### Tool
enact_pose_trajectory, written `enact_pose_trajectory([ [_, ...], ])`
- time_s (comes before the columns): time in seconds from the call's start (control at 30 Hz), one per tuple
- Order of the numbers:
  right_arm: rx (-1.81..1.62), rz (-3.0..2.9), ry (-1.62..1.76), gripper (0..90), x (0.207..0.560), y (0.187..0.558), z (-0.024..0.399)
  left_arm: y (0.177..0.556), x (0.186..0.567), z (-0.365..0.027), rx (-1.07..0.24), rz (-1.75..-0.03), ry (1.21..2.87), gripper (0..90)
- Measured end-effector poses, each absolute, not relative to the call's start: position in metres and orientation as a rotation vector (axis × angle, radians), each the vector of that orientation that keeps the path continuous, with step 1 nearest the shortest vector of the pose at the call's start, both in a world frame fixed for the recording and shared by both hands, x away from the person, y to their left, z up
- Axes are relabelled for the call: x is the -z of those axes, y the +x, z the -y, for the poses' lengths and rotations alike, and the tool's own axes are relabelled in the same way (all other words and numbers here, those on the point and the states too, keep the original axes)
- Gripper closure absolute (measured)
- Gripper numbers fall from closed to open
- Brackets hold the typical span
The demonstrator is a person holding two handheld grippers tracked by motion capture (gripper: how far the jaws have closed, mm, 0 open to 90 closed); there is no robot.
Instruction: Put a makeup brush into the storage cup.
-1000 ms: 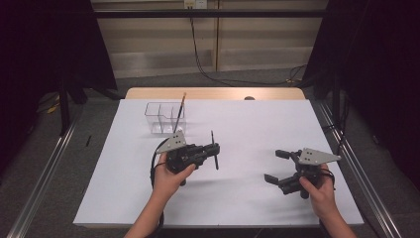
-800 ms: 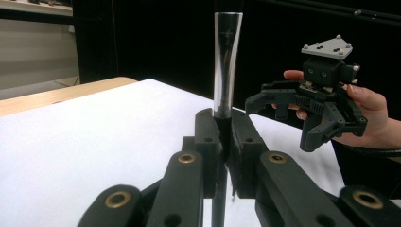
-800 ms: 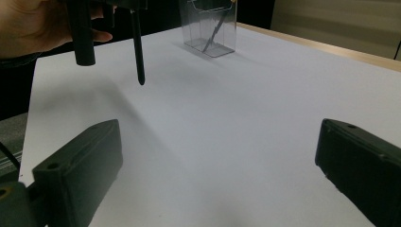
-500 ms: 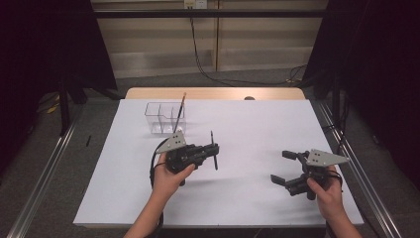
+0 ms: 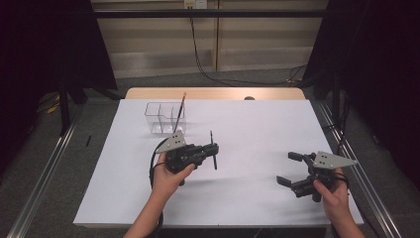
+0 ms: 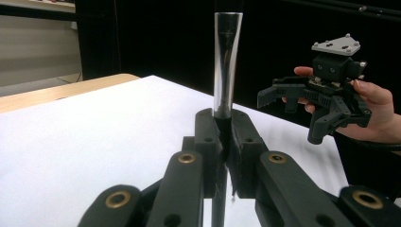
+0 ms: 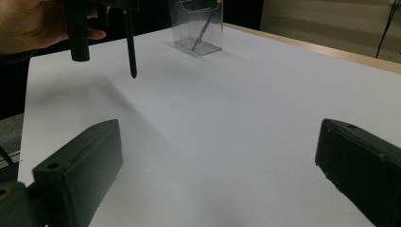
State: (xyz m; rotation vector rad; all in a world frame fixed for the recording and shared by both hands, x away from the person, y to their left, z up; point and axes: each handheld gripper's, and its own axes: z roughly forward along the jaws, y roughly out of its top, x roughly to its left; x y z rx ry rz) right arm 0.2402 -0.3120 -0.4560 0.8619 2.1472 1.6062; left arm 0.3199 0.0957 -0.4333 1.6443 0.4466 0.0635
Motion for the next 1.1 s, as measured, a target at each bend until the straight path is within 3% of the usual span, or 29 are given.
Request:
enact_pose_trajectory([
  [1.1,-1.597,-2.134,0.853,1.0,0.459,0.229,0.333,0.322,0.429,-0.105,-0.094,-0.468,1.654,83.6],
])
